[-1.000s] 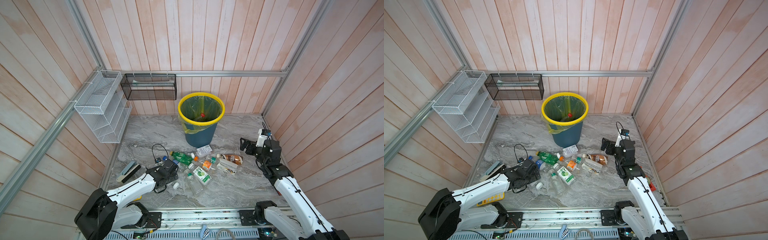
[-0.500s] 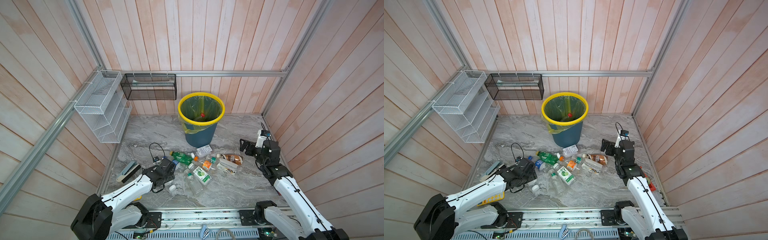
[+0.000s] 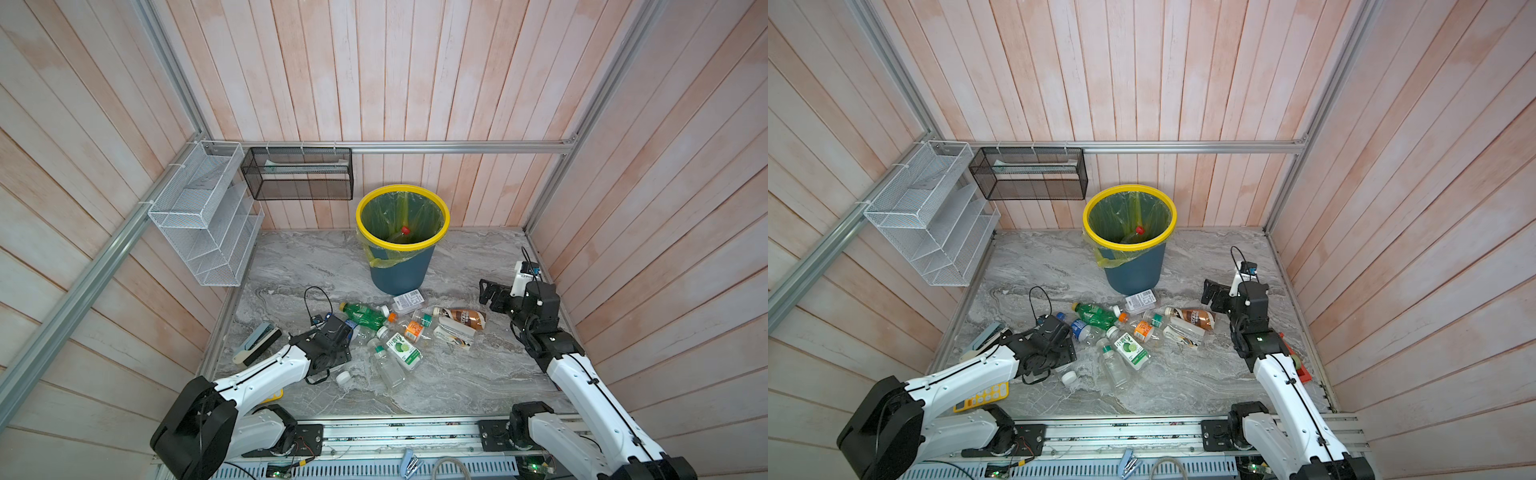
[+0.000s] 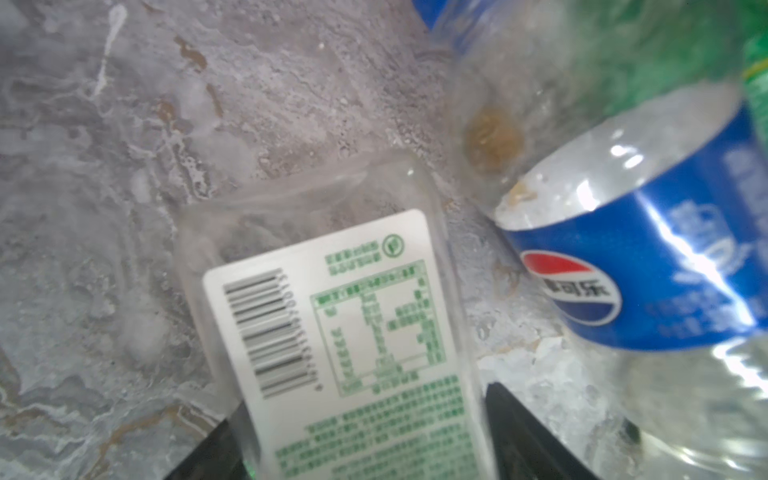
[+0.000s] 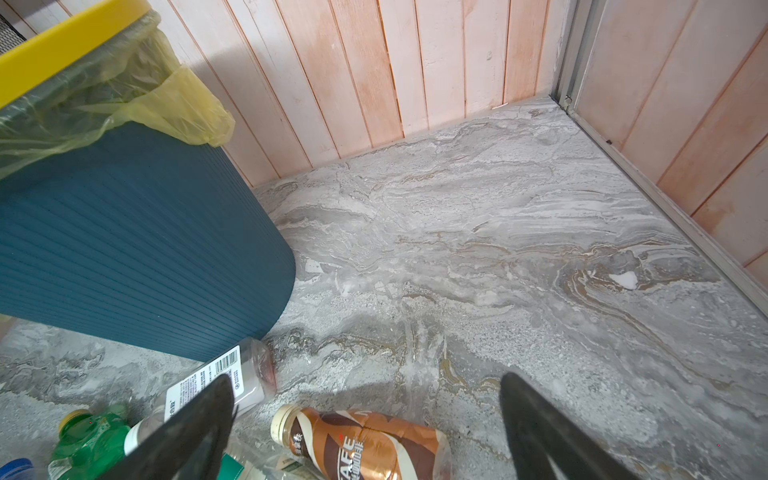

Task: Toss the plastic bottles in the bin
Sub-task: 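Close the left gripper on the square green-print bottle, then lift the square bottle over the bin and open the left gripper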

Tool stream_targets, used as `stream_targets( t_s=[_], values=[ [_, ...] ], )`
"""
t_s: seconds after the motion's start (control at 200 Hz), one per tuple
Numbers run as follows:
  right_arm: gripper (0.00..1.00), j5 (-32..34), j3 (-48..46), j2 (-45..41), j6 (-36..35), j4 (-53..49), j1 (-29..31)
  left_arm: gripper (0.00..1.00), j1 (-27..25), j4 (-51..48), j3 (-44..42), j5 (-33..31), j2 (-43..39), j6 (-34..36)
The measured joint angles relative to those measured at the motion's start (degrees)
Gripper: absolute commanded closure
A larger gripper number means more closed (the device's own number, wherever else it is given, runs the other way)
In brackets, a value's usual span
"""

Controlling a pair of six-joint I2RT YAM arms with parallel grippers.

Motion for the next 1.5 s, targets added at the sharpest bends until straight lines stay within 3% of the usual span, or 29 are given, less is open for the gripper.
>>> stream_targets(
  t_s=[0.15, 0.33, 0.495, 0.625, 0.765, 0.92, 1.035, 1.155, 1.22, 1.3, 1.37, 1.5],
  values=[
    [0.01, 0.0, 0.0, -0.5, 0.0, 0.0, -0.1, 0.45, 0.0, -0.5, 0.0, -0.1, -2.3, 0.4],
    [0.01, 0.0, 0.0, -0.9, 0.0, 0.0, -0.1, 0.48, 0.0, -4.2, 0.8, -2.9, -10.8, -0.5],
    [0.01, 0.6, -0.9, -2.0, 0.2, 0.0, -0.1, 0.48, 0.0, -11.3, 9.2, -10.1, -18.8, -0.2],
    [0.01, 1.1, -2.0, -3.7, 0.5, 0.2, -0.2, 0.5, 0.0, -11.6, 20.7, -18.0, -23.1, 5.7],
    [0.01, 1.2, -3.2, -5.8, 1.0, 0.5, -0.2, 0.5, 0.1, -2.5, 31.7, -23.3, -23.0, 17.6],
    [0.01, 1.2, -3.7, -7.4, 1.3, 0.2, -0.2, 0.48, 0.2, 11.4, 40.1, -22.1, -15.3, 29.9],
    [0.01, 1.2, -3.7, -8.3, 1.3, -0.3, -0.3, 0.41, 0.2, 16.8, 49.0, -15.7, -2.9, 35.4],
    [0.01, 1.2, -3.6, -8.9, 1.2, -1.2, -0.3, 0.27, 0.2, 13.7, 64.9, -7.1, 14.7, 38.6],
    [0.01, 1.2, -3.4, -9.3, 1.0, -2.1, -0.4, 0.11, 0.2, 9.0, 75.2, -3.2, 24.4, 39.3],
    [0.01, 1.2, -3.2, -10.1, 0.8, -3.4, -0.4, 0.0, 0.0, 3.5, 84.8, -1.1, 33.3, 39.5],
    [0.01, 1.4, -3.1, -11.2, 0.7, -4.3, -0.4, 0.0, -0.1, 1.4, 85.4, -0.4, 34.9, 39.7],
    [0.01, 1.6, -3.1, -12.5, 0.7, -5.3, -0.4, 0.0, -1.2, 5.5, 74.7, -0.6, 27.3, 40.5]
  ],
)
